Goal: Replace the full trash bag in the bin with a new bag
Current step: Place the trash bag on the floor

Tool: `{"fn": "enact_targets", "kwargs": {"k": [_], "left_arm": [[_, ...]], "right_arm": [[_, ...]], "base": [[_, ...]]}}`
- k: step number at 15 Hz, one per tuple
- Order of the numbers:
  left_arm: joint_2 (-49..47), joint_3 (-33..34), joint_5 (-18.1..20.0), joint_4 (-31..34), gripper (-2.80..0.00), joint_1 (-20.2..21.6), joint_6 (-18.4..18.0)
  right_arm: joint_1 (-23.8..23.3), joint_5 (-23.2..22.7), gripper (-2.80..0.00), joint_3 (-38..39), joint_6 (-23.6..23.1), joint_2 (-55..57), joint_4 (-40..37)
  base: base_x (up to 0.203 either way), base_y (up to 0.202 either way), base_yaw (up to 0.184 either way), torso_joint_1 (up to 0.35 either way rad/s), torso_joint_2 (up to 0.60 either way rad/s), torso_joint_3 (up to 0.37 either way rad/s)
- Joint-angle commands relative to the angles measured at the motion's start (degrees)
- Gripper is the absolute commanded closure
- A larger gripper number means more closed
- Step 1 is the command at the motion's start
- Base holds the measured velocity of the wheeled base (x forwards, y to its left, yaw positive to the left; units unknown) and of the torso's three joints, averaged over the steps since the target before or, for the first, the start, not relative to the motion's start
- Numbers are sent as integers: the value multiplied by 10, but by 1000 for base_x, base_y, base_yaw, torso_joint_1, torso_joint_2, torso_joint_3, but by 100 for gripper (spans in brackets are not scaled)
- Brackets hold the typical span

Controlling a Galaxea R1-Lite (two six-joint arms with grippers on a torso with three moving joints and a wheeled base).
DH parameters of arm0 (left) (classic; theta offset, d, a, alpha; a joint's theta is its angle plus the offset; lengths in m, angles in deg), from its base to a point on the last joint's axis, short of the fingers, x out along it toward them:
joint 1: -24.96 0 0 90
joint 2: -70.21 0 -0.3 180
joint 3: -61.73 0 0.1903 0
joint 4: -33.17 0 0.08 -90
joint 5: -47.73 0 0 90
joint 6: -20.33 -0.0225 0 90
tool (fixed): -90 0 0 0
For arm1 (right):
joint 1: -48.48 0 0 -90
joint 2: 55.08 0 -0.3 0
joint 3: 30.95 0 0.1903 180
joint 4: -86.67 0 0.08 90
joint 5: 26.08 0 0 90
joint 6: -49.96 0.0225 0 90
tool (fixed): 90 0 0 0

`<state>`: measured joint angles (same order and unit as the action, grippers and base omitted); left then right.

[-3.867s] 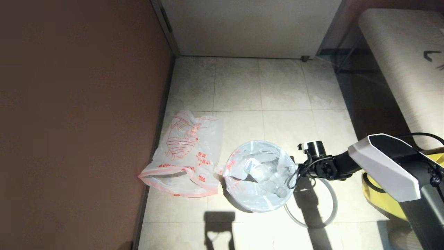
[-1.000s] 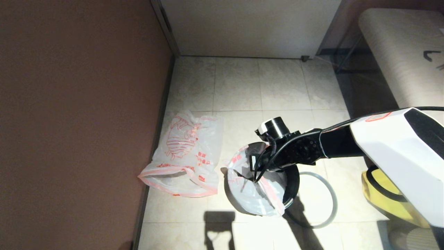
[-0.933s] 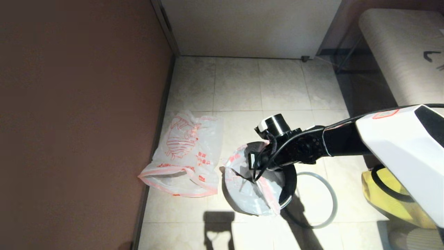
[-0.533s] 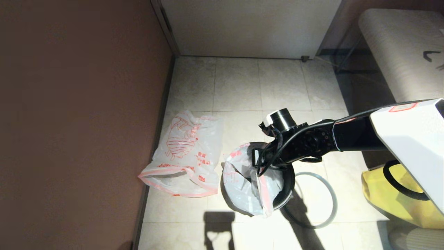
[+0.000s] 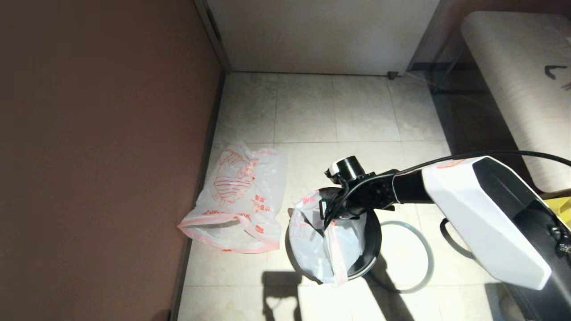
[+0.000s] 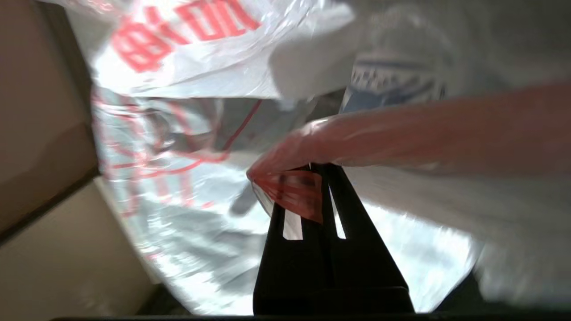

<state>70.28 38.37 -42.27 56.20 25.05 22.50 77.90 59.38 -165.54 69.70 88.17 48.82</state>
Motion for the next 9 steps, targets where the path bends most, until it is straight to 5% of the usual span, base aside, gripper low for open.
{"fn": "enact_targets", "kwargs": {"k": [1,5,9], "left_arm": [[0,0,0,0,0,0,0],[0,1,0,0,0,0,0],[0,0,0,0,0,0,0]], "right_arm": [[14,2,0,-23,-50,44,7],[21,-1,0,10,-40,-12,7],[24,-48,0,125,13,-130,13]], "base": [[0,0,0,0,0,0],[0,0,0,0,0,0],[0,0,0,0,0,0]]}}
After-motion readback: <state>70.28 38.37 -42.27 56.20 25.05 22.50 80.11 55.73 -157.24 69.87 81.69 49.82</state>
